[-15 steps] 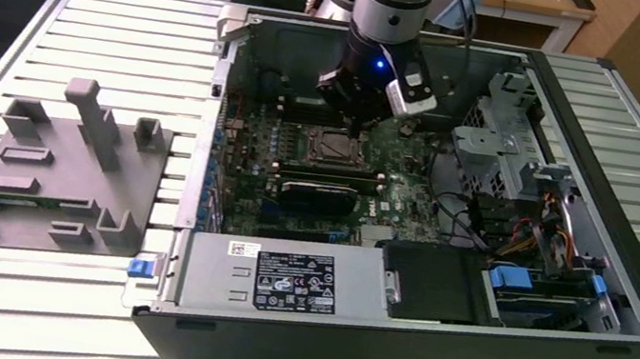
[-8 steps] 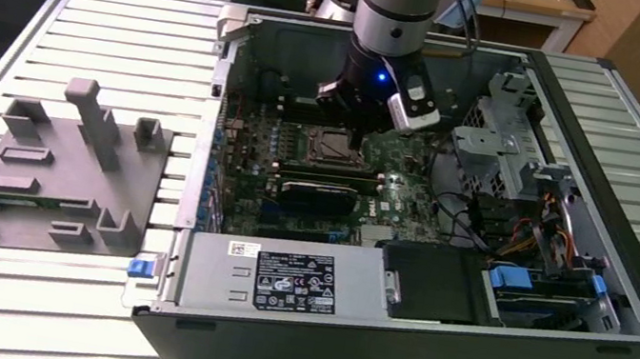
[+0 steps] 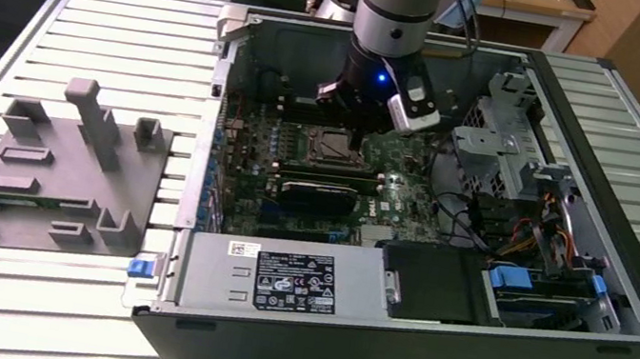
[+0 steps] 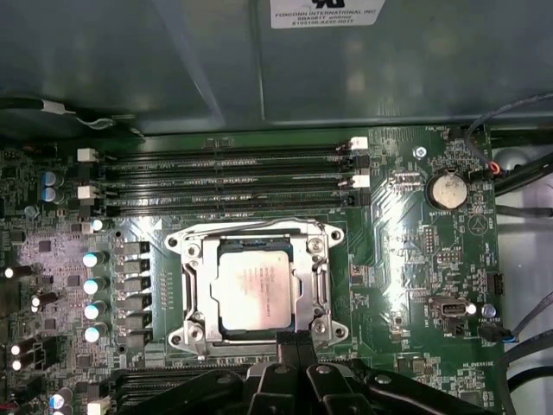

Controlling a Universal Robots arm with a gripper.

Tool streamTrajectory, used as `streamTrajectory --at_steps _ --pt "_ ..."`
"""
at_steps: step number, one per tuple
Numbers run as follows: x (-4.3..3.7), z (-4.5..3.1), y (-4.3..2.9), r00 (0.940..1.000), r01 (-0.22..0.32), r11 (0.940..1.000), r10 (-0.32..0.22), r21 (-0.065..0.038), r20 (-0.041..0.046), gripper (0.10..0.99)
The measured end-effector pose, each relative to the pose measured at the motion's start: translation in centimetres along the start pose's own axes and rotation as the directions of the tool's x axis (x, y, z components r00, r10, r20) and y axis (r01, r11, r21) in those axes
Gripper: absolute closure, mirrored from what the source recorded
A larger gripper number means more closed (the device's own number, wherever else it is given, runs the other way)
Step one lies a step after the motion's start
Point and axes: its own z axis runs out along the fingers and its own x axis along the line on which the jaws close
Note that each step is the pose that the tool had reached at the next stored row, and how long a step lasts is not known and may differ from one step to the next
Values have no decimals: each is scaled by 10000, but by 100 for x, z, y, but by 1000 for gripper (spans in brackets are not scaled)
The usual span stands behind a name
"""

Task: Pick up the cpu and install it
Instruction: 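Install the second cpu locking lever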

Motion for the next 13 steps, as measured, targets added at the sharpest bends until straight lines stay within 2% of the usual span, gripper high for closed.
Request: streamTrajectory --at_steps 13 --pt "7 -1 -51 10000 0 10000 0 1 0 980"
